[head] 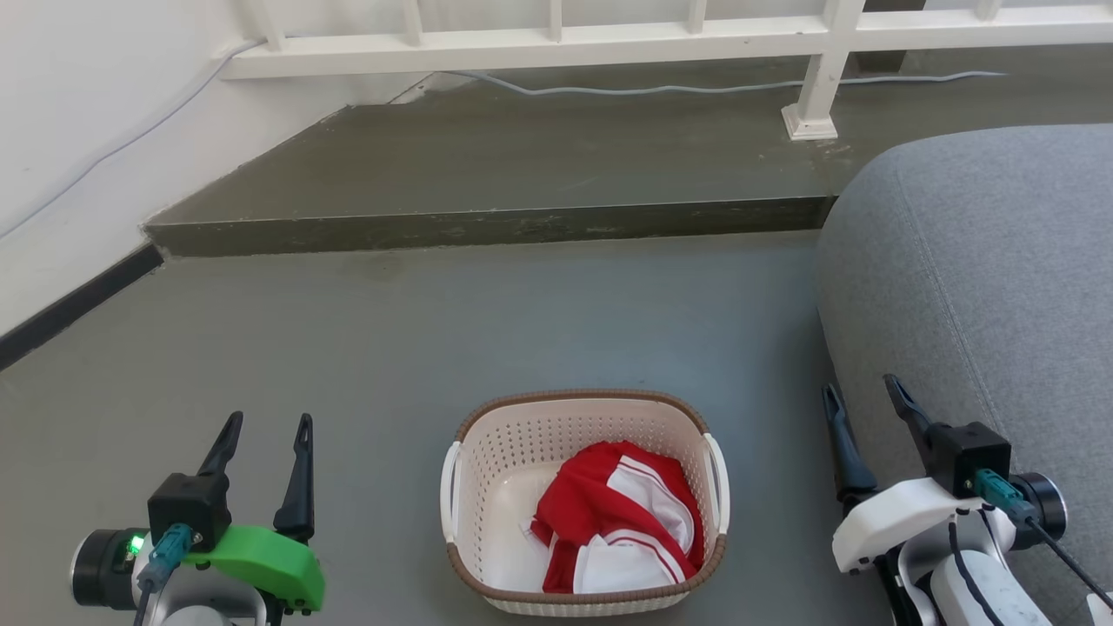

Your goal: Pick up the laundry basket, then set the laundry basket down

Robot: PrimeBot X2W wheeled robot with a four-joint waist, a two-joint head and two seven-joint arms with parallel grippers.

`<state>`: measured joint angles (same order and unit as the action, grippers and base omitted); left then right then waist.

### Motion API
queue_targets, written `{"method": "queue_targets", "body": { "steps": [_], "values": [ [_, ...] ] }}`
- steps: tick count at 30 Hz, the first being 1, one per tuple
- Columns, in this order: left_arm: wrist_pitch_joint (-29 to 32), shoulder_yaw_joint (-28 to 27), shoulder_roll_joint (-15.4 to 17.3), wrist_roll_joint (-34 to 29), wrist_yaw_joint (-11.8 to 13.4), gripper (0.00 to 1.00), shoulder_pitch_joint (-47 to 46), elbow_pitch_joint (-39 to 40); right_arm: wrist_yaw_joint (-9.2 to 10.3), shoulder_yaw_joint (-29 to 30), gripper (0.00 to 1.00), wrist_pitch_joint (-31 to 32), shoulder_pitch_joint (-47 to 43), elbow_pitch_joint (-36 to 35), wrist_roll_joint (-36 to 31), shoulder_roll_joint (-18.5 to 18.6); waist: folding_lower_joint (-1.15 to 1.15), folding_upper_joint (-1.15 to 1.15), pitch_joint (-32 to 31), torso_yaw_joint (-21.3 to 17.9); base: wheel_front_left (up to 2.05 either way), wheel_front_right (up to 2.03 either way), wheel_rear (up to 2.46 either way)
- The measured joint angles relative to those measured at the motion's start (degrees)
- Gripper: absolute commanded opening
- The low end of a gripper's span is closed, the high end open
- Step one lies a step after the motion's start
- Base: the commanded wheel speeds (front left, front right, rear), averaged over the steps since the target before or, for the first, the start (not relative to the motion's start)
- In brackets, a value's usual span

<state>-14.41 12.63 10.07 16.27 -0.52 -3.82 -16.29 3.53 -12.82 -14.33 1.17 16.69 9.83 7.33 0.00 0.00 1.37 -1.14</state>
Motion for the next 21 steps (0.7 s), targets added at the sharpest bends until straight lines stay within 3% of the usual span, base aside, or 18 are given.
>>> {"method": "queue_targets", "body": {
  "steps": [10, 21],
  "values": [
    [0.0, -0.3, -0.1, -0.4, -0.5, 1.0, -0.8, 0.5, -0.66, 0.8, 1.0, 0.0, 0.8, -1.1, 0.7, -0.6, 0.0, 0.0, 1.9, -0.3, 0.0, 0.0, 0.0],
    [0.0, -1.1, -0.3, -0.4, -1.1, 1.0, -4.7, 2.2, -1.01, 1.4, 1.0, 0.0, 3.6, -2.9, 1.3, -1.9, 0.0, 0.0, 7.9, -0.6, 0.0, 0.0, 0.0]
  ]
}}
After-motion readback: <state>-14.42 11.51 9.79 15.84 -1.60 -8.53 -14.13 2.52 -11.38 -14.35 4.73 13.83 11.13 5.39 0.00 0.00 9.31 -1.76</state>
